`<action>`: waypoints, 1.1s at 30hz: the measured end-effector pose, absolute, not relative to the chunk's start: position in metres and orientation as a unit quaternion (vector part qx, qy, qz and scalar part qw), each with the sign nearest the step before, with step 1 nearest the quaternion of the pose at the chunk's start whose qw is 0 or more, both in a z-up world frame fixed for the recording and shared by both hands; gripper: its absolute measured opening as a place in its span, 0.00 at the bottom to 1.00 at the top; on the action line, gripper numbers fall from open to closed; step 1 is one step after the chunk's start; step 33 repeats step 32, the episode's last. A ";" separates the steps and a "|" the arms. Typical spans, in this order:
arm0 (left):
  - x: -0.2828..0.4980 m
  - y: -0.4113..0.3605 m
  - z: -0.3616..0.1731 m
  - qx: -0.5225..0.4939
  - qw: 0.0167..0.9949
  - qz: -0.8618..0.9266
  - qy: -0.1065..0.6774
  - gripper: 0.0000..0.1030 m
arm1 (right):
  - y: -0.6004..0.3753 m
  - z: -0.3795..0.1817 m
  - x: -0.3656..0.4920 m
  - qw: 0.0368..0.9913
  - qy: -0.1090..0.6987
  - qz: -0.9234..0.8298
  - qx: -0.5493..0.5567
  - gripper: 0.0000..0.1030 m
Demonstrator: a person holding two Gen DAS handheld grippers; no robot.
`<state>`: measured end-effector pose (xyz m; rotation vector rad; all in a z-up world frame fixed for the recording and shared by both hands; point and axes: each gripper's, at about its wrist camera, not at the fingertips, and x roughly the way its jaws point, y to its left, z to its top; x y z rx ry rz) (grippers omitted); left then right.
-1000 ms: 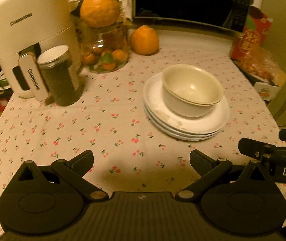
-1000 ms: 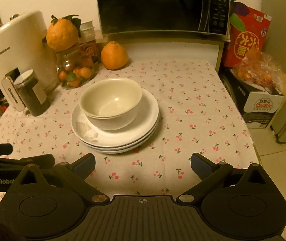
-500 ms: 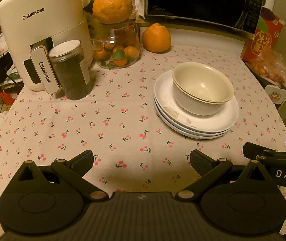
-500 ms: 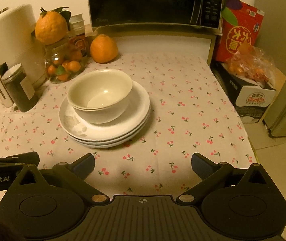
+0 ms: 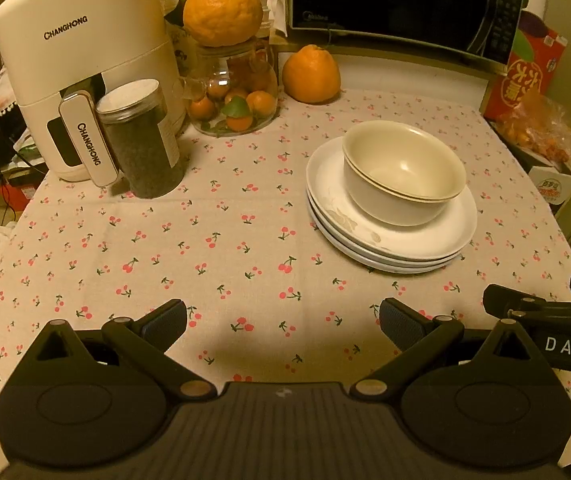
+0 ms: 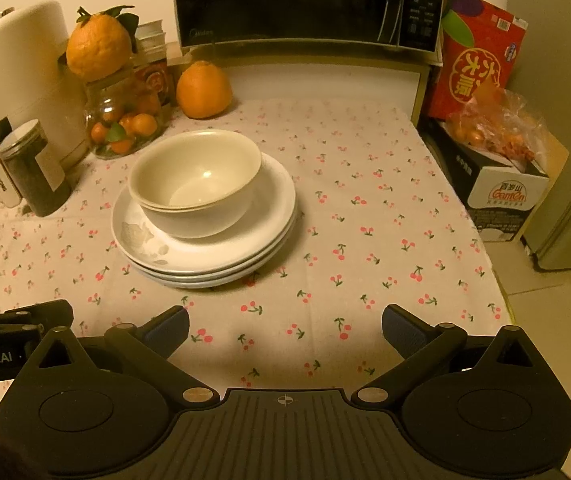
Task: Organize plates and bowls
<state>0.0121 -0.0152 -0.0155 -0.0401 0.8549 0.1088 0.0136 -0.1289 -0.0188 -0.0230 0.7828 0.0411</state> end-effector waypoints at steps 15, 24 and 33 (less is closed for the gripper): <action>0.012 -0.015 -0.017 -0.023 0.906 0.050 0.420 1.00 | -0.130 -0.019 0.015 0.923 0.383 0.016 -0.007 1.00; 0.012 -0.015 -0.017 -0.026 0.905 0.047 0.422 1.00 | -0.129 -0.020 0.015 0.922 0.386 0.014 -0.010 1.00; 0.012 -0.015 -0.018 -0.027 0.904 0.041 0.425 1.00 | -0.129 -0.020 0.015 0.923 0.385 0.013 -0.010 1.00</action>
